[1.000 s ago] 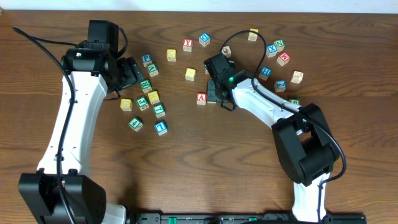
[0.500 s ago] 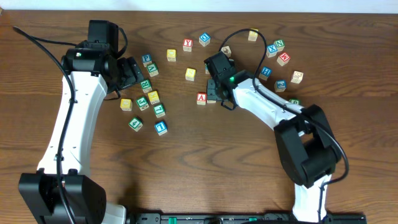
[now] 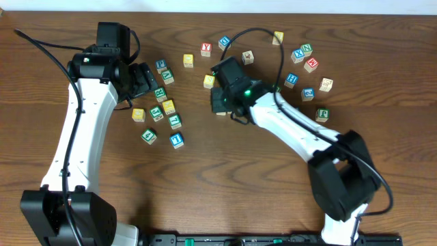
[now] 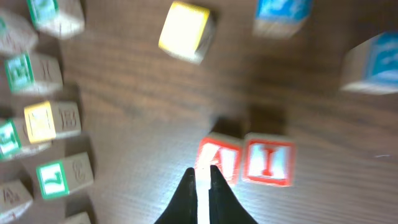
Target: Spell out AI2
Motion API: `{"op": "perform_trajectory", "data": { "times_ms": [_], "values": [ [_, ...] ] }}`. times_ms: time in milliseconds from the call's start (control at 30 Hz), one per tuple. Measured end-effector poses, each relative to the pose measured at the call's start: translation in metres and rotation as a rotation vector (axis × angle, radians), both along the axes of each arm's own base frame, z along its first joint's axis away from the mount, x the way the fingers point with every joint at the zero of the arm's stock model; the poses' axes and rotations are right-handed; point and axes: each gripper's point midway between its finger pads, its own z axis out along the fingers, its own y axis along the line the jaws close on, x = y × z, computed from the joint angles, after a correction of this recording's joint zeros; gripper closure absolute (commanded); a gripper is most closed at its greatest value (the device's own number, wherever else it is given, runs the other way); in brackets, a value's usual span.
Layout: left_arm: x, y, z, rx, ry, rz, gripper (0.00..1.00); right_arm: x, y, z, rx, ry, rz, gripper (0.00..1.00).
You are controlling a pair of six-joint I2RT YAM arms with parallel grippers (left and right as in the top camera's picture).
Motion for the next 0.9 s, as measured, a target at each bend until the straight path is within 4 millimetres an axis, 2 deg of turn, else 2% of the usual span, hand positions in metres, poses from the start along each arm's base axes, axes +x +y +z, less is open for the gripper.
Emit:
{"op": "perform_trajectory", "data": {
  "times_ms": [100, 167, 567, 900],
  "values": [
    [0.0, 0.0, 0.0, 0.0, 0.0, 0.0, 0.02, -0.008, 0.007, -0.019, -0.009, 0.045, 0.024, 0.98],
    [0.0, 0.0, 0.0, 0.0, 0.0, 0.0, 0.02, -0.011, 0.009, -0.025, -0.01, 0.058, 0.032, 0.99],
    [0.0, 0.0, 0.0, 0.0, 0.0, 0.0, 0.02, -0.012, 0.024, -0.03, 0.031, 0.062, 0.099, 0.98],
    [0.0, 0.0, 0.0, 0.0, 0.0, 0.0, 0.02, -0.01, 0.028, -0.037, 0.04, 0.063, 0.111, 0.99]
  ]
}}
